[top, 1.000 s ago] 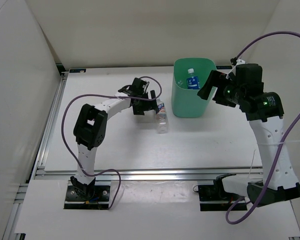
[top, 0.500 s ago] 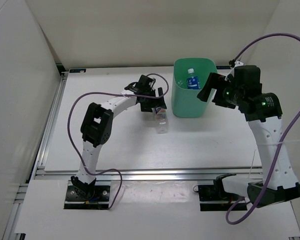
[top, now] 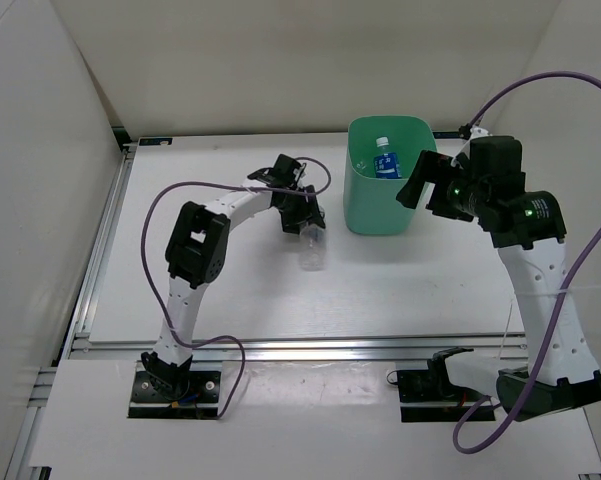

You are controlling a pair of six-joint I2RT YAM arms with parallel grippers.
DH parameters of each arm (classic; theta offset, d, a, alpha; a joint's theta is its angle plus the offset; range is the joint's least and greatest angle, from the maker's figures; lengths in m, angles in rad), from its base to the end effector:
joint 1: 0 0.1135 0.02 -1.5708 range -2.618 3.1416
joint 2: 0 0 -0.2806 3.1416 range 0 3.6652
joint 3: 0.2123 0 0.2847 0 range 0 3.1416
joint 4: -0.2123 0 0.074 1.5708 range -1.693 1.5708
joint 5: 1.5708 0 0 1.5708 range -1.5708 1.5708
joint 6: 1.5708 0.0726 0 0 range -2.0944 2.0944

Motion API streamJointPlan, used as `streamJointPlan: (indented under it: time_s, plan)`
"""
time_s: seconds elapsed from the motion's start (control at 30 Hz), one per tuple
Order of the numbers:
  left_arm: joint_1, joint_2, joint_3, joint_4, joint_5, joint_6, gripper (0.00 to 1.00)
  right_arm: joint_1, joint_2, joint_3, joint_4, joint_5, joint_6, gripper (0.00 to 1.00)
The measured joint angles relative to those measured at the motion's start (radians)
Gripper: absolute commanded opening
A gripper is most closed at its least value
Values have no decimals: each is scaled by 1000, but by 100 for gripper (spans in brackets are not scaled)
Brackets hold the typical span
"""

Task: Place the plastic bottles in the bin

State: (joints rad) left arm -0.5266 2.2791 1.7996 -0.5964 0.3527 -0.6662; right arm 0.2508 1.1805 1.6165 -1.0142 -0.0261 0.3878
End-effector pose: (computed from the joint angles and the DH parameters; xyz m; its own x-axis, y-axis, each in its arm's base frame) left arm 0.4583 -0.2954 0.1264 -0.9773 -0.1027 -0.1855 0.0122 0.8463 -0.5325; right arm 0.2542 0.0671 0.4648 -0.5919 0.2386 -0.7699 -0.0491 0.9427 0.3299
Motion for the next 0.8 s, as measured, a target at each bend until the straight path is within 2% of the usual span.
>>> streamJointPlan:
  time_s: [0.17, 0.27, 0.33, 0.47, 0.57, 0.7, 0.8]
  plan:
    - [77, -18, 56, -103, -69, -21, 59, 0, -2, -4, 0, 0, -3, 100]
    - [118, -16, 247, -150, -116, -36, 59, 0, -1, -4, 1, 0, -3, 100]
    - [130, -10, 442, -142, -135, -47, 59, 0, 0, -4, 3, 0, -3, 100]
    - [120, -24, 714, 45, -124, -105, 62, 0, 4, -5, 8, 7, -3, 100]
    - [95, -42, 771, 245, -88, -208, 63, 0, 8, -5, 13, 19, -3, 100]
    - [56, 7, 794, 397, -83, -295, 63, 0, 8, -5, 15, 27, -3, 100]
    - [14, 64, 785, 465, -98, -332, 73, 0, 8, -5, 14, 35, -3, 100]
